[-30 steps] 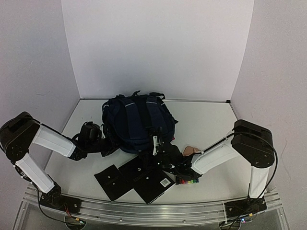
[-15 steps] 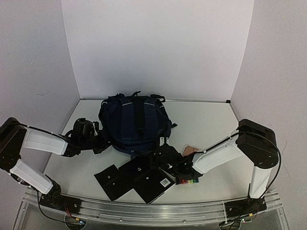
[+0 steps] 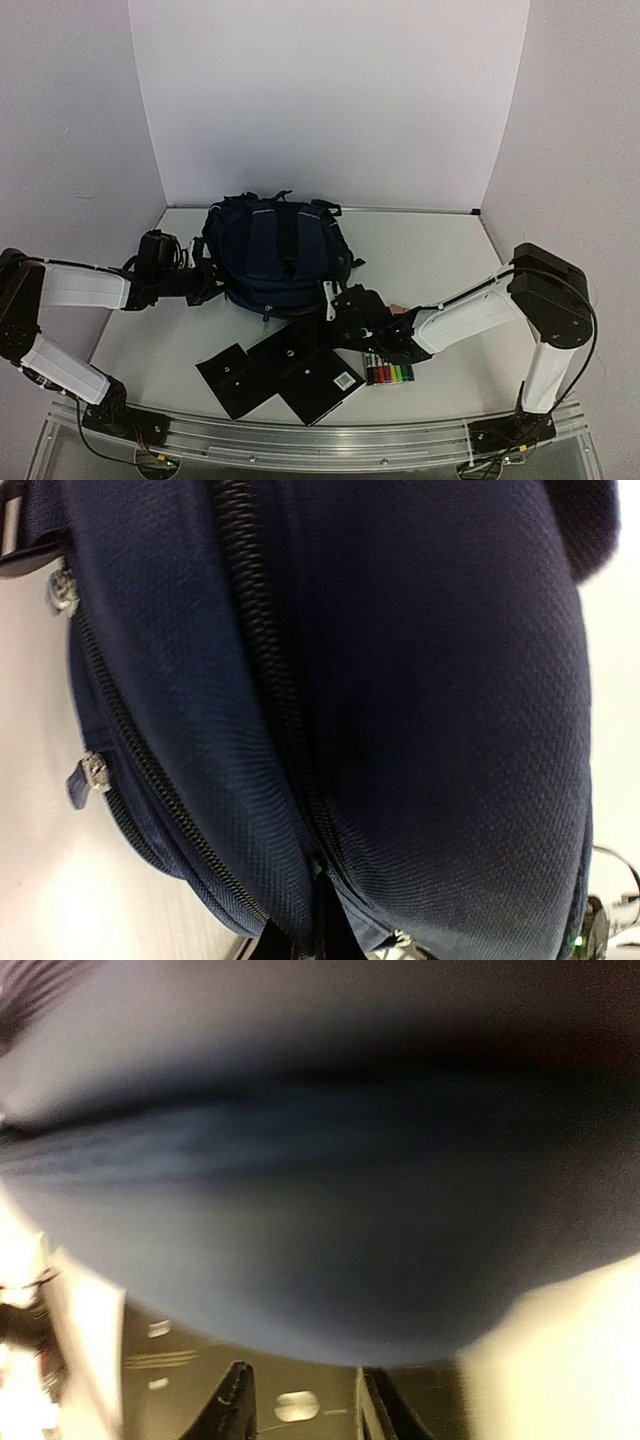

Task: Pack the student bag
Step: Zip the student bag at the center of the board.

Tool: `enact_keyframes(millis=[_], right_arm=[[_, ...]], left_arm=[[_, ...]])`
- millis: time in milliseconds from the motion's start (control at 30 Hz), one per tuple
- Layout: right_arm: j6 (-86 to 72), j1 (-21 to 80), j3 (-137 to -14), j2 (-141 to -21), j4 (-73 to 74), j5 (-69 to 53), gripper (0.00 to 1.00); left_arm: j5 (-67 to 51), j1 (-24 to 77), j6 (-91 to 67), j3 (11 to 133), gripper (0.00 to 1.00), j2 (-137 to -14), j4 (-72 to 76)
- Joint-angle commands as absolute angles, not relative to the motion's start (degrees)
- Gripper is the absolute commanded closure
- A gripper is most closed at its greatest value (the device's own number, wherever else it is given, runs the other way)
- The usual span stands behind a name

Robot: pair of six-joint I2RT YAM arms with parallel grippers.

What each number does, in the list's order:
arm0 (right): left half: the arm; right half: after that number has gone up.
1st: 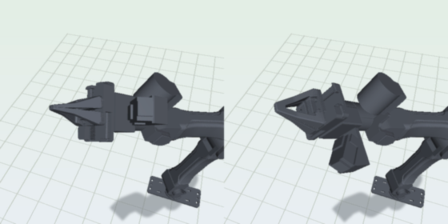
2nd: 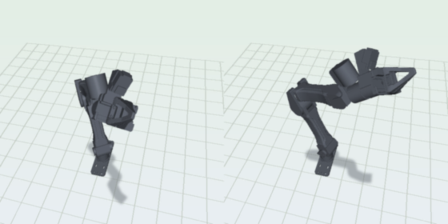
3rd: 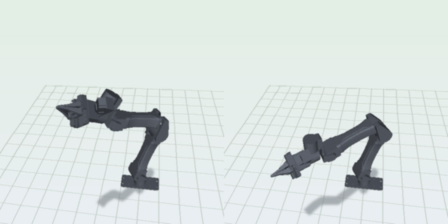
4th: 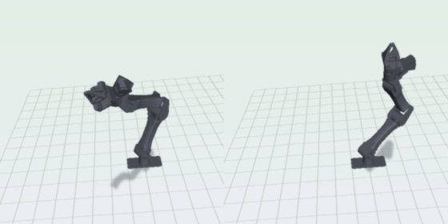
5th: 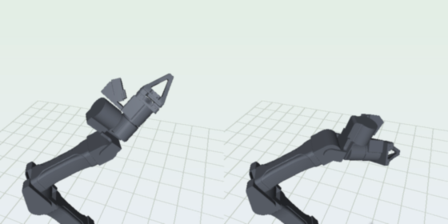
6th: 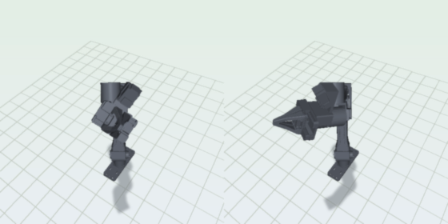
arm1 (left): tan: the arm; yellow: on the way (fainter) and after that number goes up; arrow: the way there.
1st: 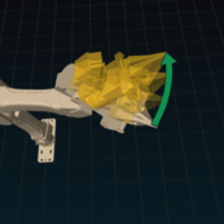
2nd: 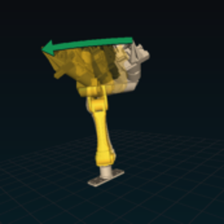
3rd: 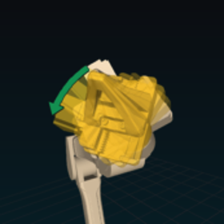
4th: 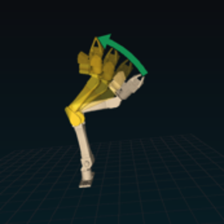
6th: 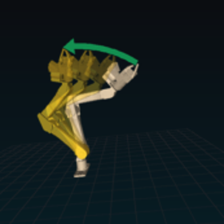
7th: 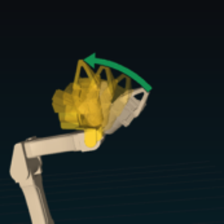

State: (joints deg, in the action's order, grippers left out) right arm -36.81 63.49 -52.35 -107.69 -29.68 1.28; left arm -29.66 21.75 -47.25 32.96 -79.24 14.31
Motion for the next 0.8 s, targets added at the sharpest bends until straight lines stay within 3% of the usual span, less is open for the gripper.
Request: enact_keyframes(millis=[0, 167, 500, 767], right_arm=[[-40.18, 63.81, -55.23, -105.71, -37.41, -8.88, 0.57], [-44.64, 63.83, -56.24, -106.11, -39.97, -6.91, 0.48], [-46.24, 63.33, -58.96, -109.16, -40.18, -3.24, 0.53], [-46.97, 62.74, -62.02, -111.94, -37.02, -0.07, 0.64]], left_arm=[[-41.24, 21.88, -42.18, 37.72, 1.0, -77.02, 25.06], [-43.02, 21.88, -40.97, 38.45, 1.0, -75.32, 24.07], [-44.71, 21.88, -41.0, 39.09, 1.0, -73.55, 24.01], [-45.38, 21.97, -41.51, 38.68, 1.0, -72.88, 24.61]])
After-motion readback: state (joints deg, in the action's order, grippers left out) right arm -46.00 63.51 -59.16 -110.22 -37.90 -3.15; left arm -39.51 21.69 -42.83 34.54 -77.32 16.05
